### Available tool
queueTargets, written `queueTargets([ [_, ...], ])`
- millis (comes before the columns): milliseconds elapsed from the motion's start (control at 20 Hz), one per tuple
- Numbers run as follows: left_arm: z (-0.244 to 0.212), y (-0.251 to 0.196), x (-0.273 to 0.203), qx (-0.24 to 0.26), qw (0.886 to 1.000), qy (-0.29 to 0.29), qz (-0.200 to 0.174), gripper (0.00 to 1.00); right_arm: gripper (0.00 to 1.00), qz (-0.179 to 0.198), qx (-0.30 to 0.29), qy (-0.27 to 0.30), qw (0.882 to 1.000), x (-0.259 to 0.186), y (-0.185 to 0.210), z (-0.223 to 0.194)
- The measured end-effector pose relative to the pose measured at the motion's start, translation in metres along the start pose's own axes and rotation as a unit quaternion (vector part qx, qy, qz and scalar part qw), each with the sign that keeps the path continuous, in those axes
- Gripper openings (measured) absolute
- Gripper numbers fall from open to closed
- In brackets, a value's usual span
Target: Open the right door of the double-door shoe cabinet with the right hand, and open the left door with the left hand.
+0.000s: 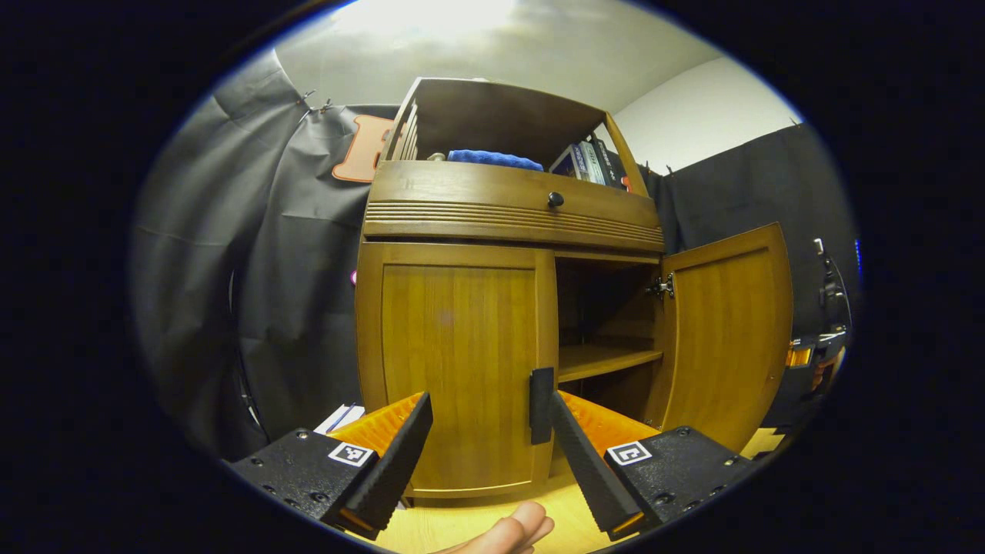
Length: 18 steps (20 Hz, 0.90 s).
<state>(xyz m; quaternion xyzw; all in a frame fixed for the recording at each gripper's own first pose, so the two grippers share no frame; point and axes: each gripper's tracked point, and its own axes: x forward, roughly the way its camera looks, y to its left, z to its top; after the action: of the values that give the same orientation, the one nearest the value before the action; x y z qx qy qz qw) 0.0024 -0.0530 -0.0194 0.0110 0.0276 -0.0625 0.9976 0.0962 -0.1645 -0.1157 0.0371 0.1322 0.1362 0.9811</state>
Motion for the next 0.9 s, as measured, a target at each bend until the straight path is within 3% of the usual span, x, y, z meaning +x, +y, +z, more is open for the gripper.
queueTargets([
  [300, -0.002, 0.002, 0.004, -0.002, 1.0, 0.003, 0.006, 0.92, 0.05, 0.051, -0.009, 0.0, 0.999, 0.003, -0.025, 0.001],
  [750, -0.01, 0.002, 0.01, -0.007, 1.0, 0.018, 0.002, 0.92, 0.04, 0.036, -0.009, 0.006, 0.999, -0.001, -0.023, 0.001],
  [850, -0.009, 0.003, 0.011, -0.006, 1.0, 0.016, 0.003, 0.92, 0.08, 0.037, -0.011, 0.001, 0.999, -0.002, -0.02, 0.003],
  [900, -0.009, 0.004, 0.011, -0.005, 1.0, 0.015, 0.004, 0.92, 0.0, 0.036, -0.01, 0.0, 0.999, -0.003, -0.019, 0.002],
])
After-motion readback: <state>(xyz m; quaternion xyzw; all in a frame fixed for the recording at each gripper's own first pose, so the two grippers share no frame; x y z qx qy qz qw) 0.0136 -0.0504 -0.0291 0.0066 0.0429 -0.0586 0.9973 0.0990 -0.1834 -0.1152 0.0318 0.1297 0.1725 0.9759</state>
